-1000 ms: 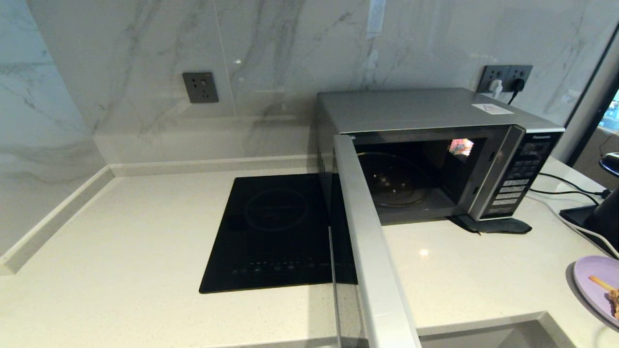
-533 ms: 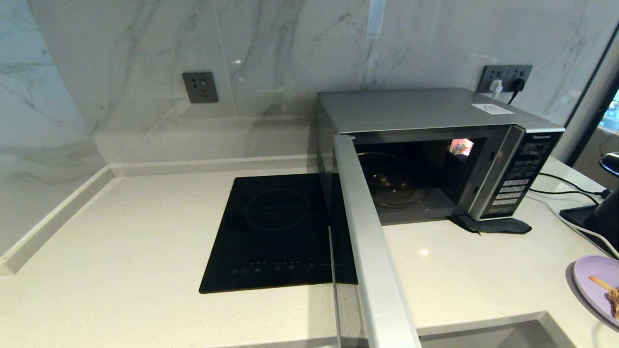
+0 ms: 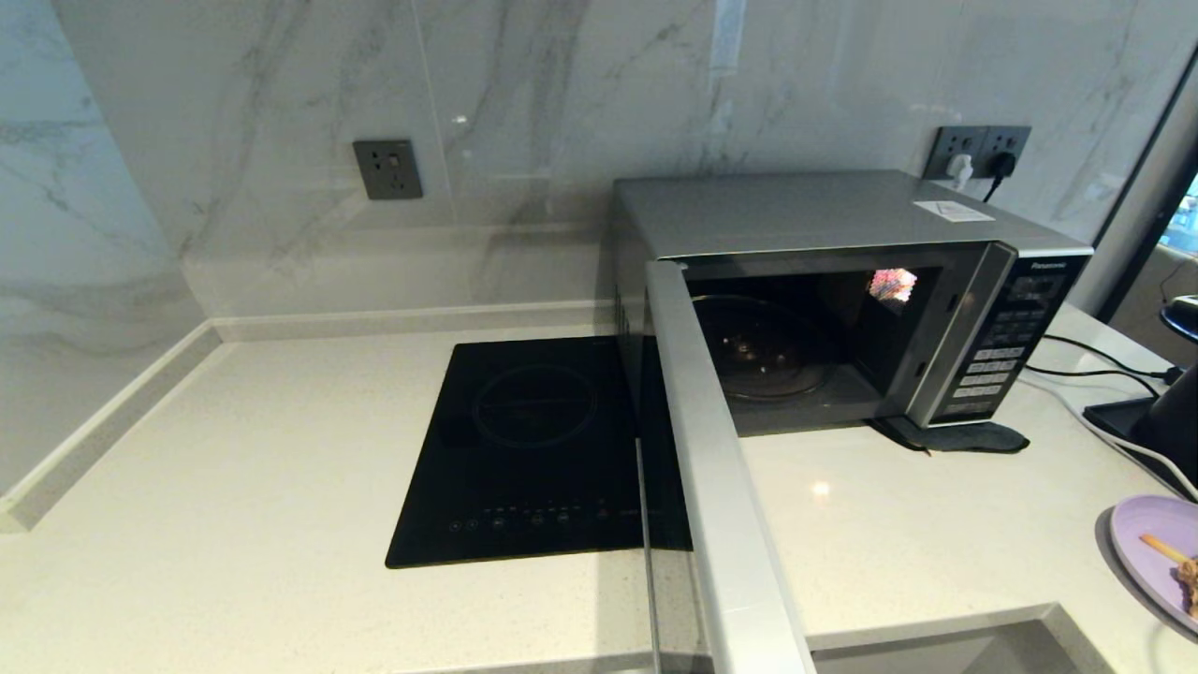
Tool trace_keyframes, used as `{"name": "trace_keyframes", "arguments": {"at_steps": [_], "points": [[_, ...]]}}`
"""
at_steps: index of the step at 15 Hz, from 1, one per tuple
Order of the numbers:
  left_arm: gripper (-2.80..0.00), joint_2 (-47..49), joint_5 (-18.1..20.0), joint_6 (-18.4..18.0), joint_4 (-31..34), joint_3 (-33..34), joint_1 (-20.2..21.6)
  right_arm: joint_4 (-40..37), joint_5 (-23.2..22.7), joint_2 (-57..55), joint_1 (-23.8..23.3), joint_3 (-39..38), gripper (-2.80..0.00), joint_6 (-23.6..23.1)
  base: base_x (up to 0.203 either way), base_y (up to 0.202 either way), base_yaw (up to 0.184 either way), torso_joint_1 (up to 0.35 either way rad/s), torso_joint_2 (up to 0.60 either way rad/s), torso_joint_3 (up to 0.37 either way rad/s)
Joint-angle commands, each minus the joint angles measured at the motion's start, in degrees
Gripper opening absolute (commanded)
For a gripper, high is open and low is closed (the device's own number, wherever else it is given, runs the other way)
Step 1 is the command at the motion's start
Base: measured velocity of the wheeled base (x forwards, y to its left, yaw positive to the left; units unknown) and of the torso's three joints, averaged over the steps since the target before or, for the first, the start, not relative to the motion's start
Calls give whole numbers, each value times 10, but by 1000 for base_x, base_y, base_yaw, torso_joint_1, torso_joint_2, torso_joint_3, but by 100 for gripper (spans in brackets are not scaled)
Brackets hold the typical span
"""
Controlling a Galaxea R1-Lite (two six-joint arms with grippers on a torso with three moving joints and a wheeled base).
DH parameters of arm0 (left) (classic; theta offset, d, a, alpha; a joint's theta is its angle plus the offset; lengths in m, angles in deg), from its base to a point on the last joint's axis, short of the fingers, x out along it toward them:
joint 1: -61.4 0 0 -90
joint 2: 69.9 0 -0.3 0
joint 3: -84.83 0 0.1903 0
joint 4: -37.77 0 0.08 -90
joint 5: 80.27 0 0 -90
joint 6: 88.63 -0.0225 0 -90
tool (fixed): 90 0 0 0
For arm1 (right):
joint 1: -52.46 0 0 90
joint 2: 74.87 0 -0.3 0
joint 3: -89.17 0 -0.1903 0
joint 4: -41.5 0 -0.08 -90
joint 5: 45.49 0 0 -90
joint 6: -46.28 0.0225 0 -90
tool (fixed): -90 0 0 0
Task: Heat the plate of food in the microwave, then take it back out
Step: Put the plate in the microwave oven
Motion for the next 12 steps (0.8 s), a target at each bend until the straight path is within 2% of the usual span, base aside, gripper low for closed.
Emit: {"name": "trace_keyframes", "arguments": {"at_steps": [1,12], "points": [[-280,1,0,1,0,0,0,-1,10,-3,0,0,0,1,0,0,0,0,0,0],[-280,1,0,1,0,0,0,-4,23,14,5,-17,0,-3,0,0,0,0,0,0]]}}
